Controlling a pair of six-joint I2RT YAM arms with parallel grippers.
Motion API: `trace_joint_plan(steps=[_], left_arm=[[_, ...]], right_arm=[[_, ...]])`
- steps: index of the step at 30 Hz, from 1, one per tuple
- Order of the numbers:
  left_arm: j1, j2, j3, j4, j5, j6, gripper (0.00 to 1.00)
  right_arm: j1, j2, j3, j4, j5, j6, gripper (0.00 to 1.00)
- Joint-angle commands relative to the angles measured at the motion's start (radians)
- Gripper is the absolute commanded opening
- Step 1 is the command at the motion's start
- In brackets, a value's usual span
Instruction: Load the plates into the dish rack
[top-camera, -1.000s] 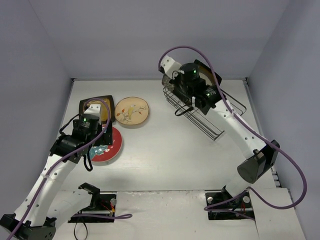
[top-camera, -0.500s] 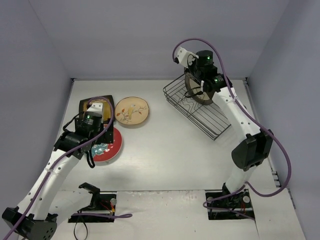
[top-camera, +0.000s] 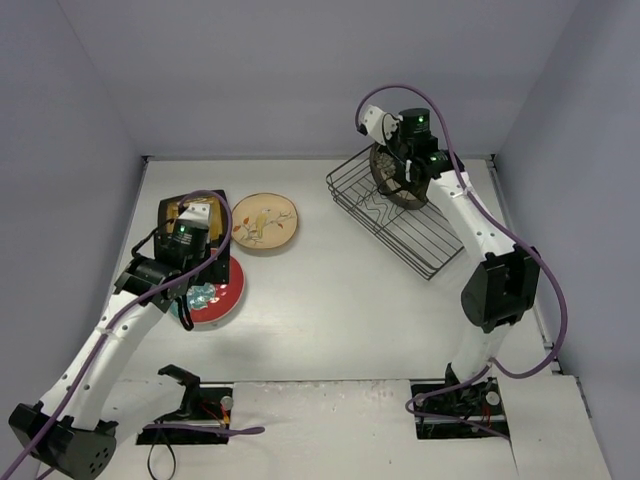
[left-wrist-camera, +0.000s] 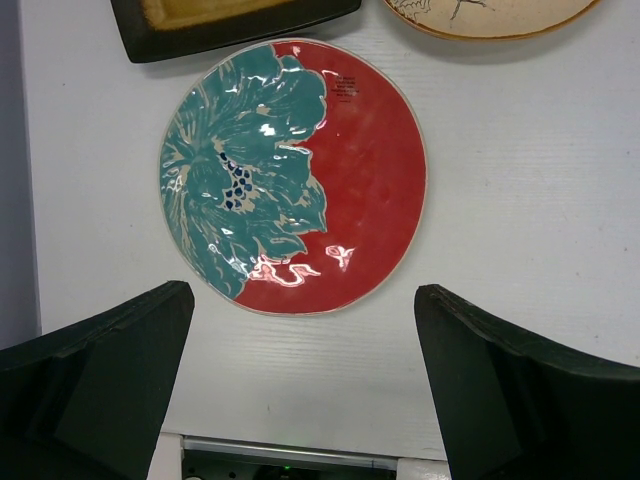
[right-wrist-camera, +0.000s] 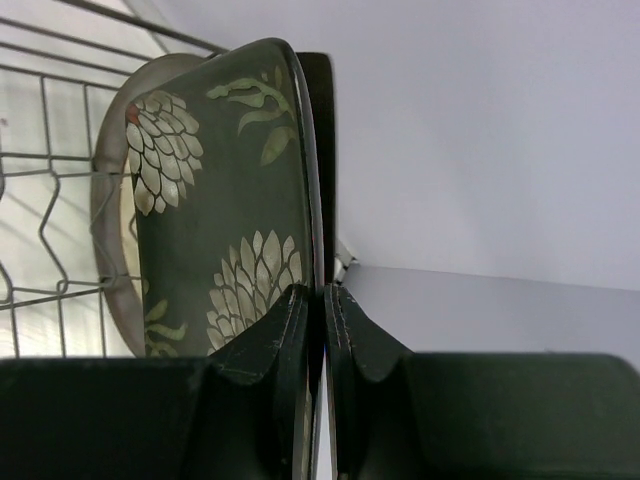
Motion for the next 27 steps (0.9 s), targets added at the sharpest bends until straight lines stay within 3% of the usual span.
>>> trace_joint_plan(steps=[1,27], left_arm=[[-0.004,0.005,0.063,0.049,-0.021,0.002,0.97],[-0.003,-0.061,0.043,-0.029,-0.052,-0.026,0.97]], right_arm=[[-0.018,-0.041,0.008,0.210,-0.010,0.005,0.00],[-0.033,0.065,-0.045,0.262,-0.068,0.117,0.00]])
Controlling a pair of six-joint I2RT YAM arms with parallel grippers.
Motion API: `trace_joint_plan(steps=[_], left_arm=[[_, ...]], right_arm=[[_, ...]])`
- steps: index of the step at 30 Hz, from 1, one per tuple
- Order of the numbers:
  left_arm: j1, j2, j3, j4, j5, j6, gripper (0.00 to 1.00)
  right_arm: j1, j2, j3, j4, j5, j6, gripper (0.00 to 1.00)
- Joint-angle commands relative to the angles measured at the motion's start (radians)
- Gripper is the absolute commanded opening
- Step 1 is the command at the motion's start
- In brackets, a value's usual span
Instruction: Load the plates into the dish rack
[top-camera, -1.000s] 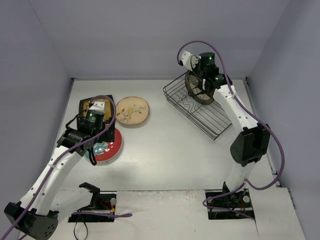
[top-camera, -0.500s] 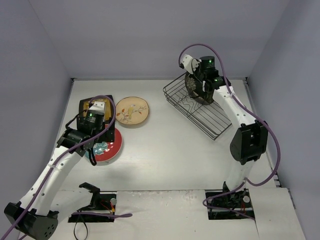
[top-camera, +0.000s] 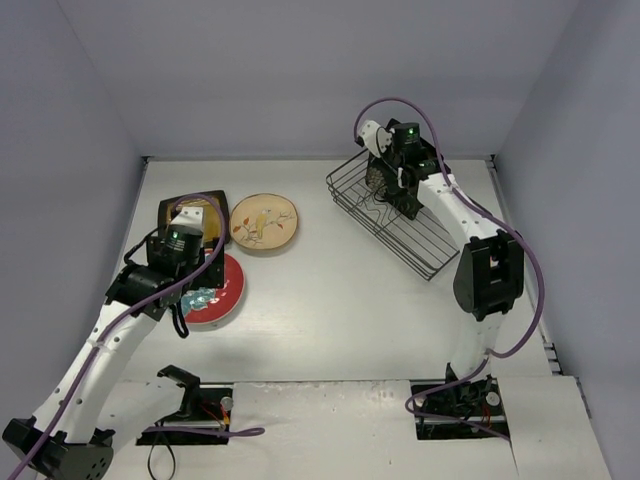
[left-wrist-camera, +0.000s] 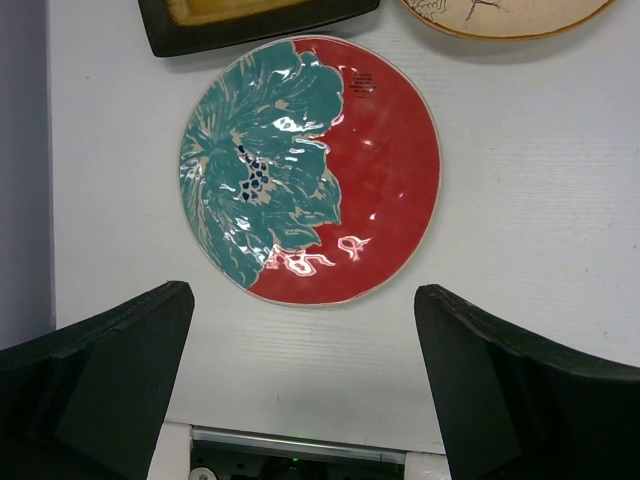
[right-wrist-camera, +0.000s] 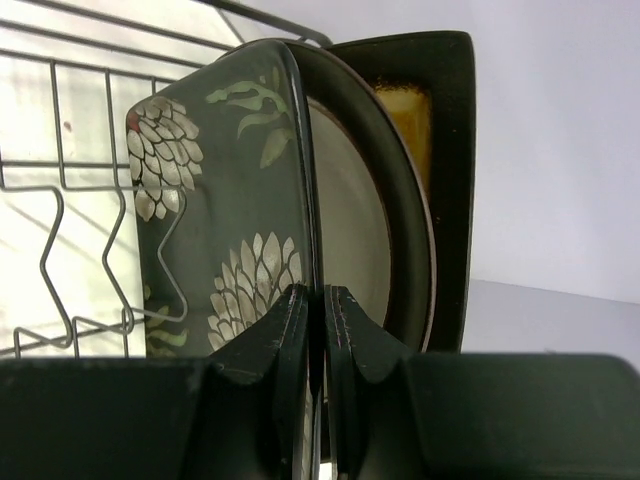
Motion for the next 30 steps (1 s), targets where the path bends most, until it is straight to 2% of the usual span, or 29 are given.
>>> trace_joint_plan(steps=[1,5,7,8,16,19,23,26,27,29,30], left_arm=[[-0.004,-0.006,0.042,0.004,-0.029,-0.022,0.97],[-0.004,-0.006,0.039,0.002,-0.029,-0.021,0.97],[-0.004,-0.004,0.036,0.002,-0.027,-0.023,0.97],[-0.004,-0.006,0.034,0.002,-0.026,-0.022,0.97],[-0.004,-0.001,0.030,0.010,-0.021,-0.023,0.97],[-0.004,0.000,0.028,0.012,-0.022,-0.026,0.97],[-0.004,0.003,0.022,0.016,-0.024,-0.035,0.97],[-0.003,0.005,0.023,0.018,-0.025,-0.041,0.97],[-0.004,0.007,0.023,0.019,-0.027,-0.041,0.97],[-0.004,0.004,0.025,0.019,-0.029,-0.043,0.97],[-0.004,0.003,0.025,0.019,-0.030,-0.043,0.97]], right_arm=[[-0.007,-0.041,0.034,0.186,0.004,0.027,0.00],[-0.010,-0.032,0.036,0.187,0.022,0.050,0.16],[-0.012,-0.031,0.043,0.184,0.042,0.059,0.29],[-0.012,-0.035,0.045,0.183,0.042,0.064,0.40],[-0.001,-0.097,0.077,0.149,0.067,0.127,0.59],[0.023,-0.159,0.077,0.143,0.067,0.228,0.69],[0.082,-0.257,0.042,0.129,0.062,0.517,0.78],[0.140,-0.316,-0.036,0.135,0.052,0.694,0.81],[0.152,-0.330,-0.061,0.141,0.056,0.839,0.81],[0.172,-0.366,-0.159,0.181,0.003,0.988,0.81],[0.200,-0.374,-0.196,0.201,-0.019,1.116,0.81]])
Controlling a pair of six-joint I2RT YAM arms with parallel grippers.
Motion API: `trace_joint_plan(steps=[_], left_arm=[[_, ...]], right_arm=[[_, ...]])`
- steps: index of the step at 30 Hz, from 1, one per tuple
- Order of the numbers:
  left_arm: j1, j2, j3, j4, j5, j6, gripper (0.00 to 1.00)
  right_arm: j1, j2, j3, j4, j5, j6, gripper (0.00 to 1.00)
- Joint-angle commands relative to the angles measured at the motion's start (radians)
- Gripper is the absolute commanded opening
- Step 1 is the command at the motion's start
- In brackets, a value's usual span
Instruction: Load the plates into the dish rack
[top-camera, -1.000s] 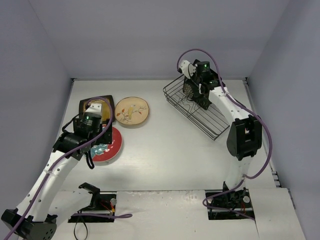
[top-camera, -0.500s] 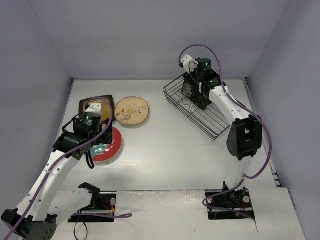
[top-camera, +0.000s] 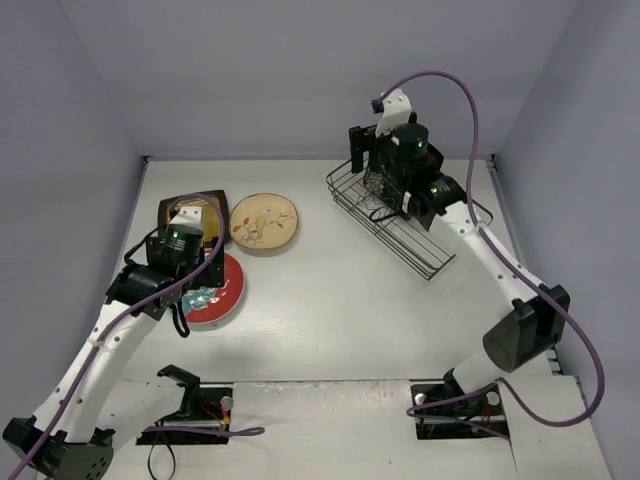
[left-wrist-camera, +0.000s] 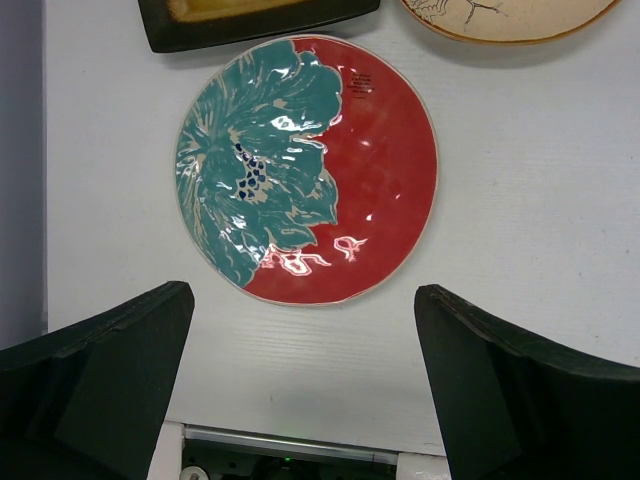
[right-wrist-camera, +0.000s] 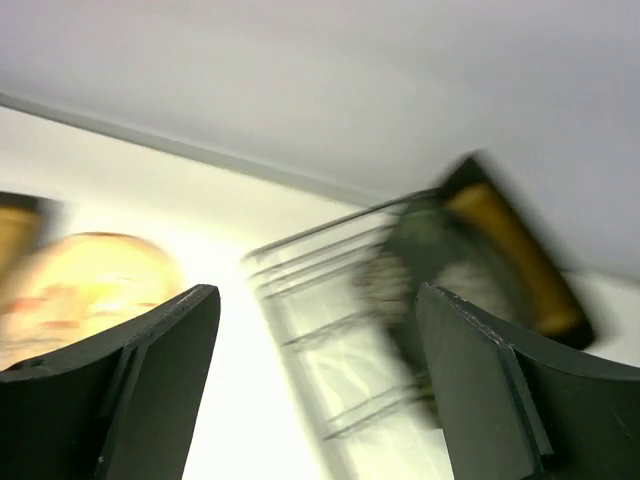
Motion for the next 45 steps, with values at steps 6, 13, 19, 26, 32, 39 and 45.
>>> trace_joint_plan(steps=[6,13,19,26,32,39,45], left_arm=[[-0.004,-0.007,0.022,0.007,-0.027,-0.022,0.97],[-0.004,-0.039,0.020,-0.024,-0.013,-0.036,0.97],[-0.003,-0.100,0.016,-0.055,-0.048,-0.042,0.97],[-0.004,-0.148,0.023,-0.090,-0.085,-0.047,0.97],[-0.003,-0.186,0.028,-0.107,-0.108,-0.052,0.97],[-0.003,-0.211,0.042,-0.131,-0.129,-0.030,0.97],[-0.004,-0.238,0.043,-0.130,-0.140,-0.019,0.97]], right_arm=[[0.132,-0.020,-0.300,0.252,-0.092,0.692,0.78],[0.195,0.163,-0.359,0.355,-0.099,0.896,0.76],[0.209,0.318,-0.341,0.421,-0.125,0.999,0.74],[0.210,0.475,-0.285,0.484,-0.167,1.074,0.71],[0.210,0.587,-0.233,0.523,-0.191,1.145,0.66],[0.212,0.691,-0.202,0.507,-0.187,1.258,0.56],[0.212,0.742,-0.187,0.477,-0.175,1.277,0.32]])
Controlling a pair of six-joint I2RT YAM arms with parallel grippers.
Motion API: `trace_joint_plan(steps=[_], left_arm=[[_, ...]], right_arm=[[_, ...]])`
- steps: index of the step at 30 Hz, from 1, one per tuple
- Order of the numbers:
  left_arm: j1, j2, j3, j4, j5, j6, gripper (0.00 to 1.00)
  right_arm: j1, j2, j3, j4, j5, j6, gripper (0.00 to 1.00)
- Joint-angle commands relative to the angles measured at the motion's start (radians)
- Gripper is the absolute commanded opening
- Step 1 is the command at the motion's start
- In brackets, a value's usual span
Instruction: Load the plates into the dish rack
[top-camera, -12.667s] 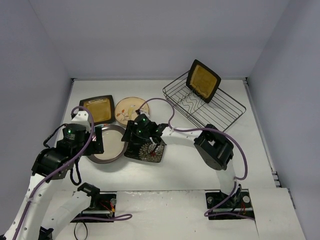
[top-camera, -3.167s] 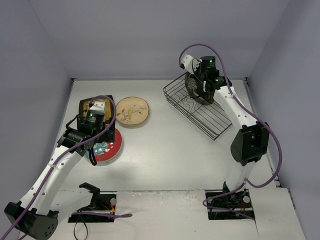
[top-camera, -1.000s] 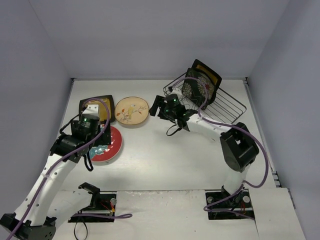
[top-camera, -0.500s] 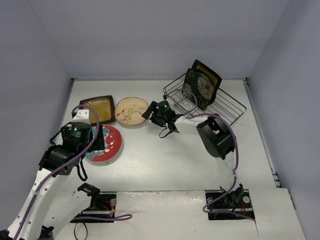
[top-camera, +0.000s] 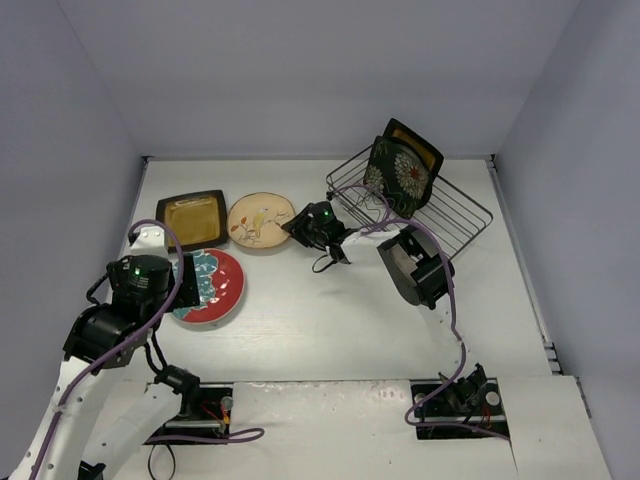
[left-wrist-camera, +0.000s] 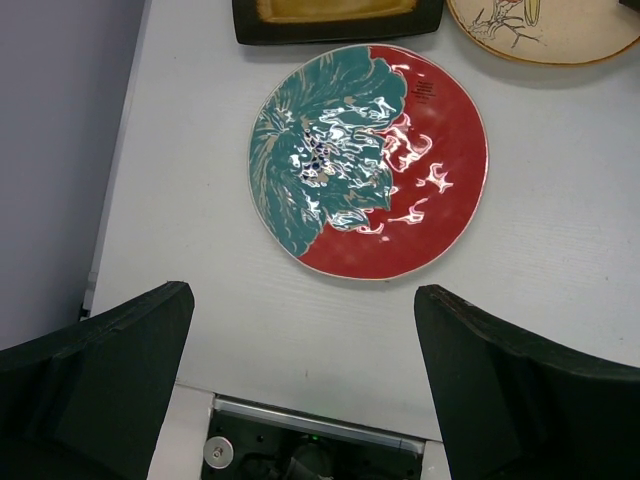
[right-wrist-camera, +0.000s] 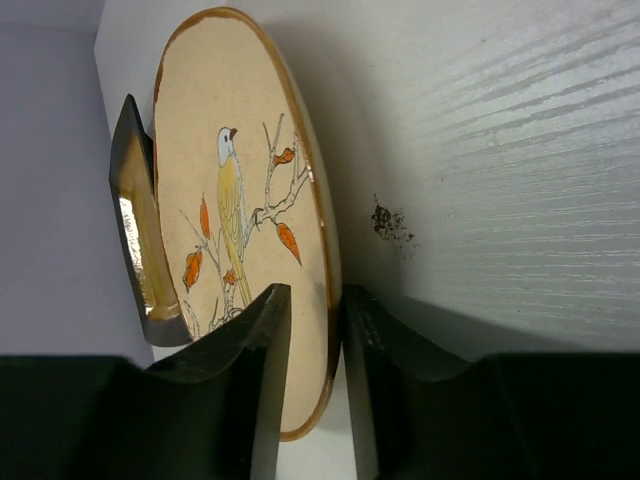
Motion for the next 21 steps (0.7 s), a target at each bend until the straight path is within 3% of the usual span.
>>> trace_joint_plan(steps=[1,5,6,12,21], left_arm=[[-0.004,-0.002,0.043,0.019,-0.033,0.015,0.97],[-0.004,0.001,0.040,0.025,-0.032,0.023,0.97],[-0.003,0.004,0.041,0.028,-0.030,0.027,0.97],[-0.004,0.024,0.041,0.053,-0.018,0.038,0.97],[-0.004,0.065,0.032,0.114,0.022,0.041,0.97]], right_arm=[[0.005,0.052,0.002,-0.101,0.030,0.019,0.28],[0.003,0.018,-0.056,-0.087,0.056,0.005,0.02],[0.003,-0.006,-0.066,-0.089,0.060,-0.013,0.00],[0.006,-0.181,-0.176,-0.129,0.089,-0.110,0.00],[0.006,-0.495,-0.218,-0.264,0.149,-0.464,0.00]])
